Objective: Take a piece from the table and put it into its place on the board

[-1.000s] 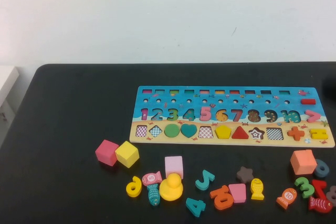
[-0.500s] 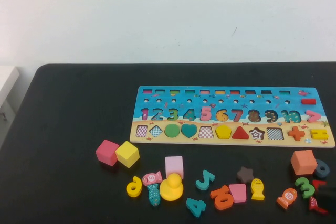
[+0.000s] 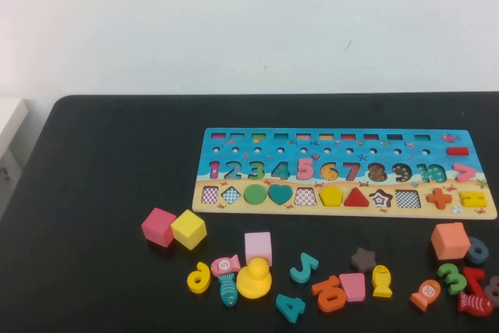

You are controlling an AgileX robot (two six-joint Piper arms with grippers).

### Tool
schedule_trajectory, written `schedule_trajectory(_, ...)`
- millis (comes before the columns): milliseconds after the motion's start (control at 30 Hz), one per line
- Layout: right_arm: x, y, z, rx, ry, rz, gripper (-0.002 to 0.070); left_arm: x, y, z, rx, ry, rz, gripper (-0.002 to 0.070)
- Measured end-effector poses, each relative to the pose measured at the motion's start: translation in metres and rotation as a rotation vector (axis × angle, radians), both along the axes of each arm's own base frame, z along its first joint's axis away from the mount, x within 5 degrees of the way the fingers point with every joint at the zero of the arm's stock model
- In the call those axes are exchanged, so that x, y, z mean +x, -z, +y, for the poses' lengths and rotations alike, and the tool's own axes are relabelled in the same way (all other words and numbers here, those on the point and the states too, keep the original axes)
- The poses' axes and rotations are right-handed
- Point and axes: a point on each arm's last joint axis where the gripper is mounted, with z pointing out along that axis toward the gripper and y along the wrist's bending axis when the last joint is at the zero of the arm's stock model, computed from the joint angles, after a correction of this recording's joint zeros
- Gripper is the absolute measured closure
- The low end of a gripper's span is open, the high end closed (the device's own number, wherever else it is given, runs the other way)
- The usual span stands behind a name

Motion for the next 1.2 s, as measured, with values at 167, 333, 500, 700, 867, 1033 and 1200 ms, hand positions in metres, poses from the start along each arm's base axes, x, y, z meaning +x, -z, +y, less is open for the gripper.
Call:
schedule_trajectory(167,-0.022,0.011,-0.020,-0.108,0.185,-0.216,0.0658,0.000,0.000,0.000,0.000,0.002,0.000,0.0676)
schedule_trajectory(333,-0.028,0.040,-0.025,-0.180,0.304,-0.245,0.0658,0.000,0.000,0.000,0.000,0.002,0.000,0.0676)
schedule_trajectory(500,-0.030,0.064,-0.026,-0.182,0.388,-0.260,0.0658,0.000,0.000,0.000,0.000,0.002,0.000,0.0676)
schedule_trajectory(700,-0.020,0.080,-0.031,-0.169,0.475,-0.319,0.0658,0.000,0.000,0.000,-0.005,0.000,0.001,0.0676)
schedule_trajectory(867,-0.012,0.094,-0.036,-0.166,0.525,-0.343,0.0657,0.000,0.000,0.000,-0.005,0.000,0.001,0.0676)
schedule_trajectory(1033,-0.002,0.111,-0.042,-0.071,0.622,-0.387,0.0657,0.000,0.000,0.000,-0.003,0.001,0.001,0.0676)
schedule_trajectory(1200,0.001,0.134,-0.052,0.010,0.772,-0.282,0.0658,0.000,0.000,0.000,-0.003,0.001,0.001,0.0676)
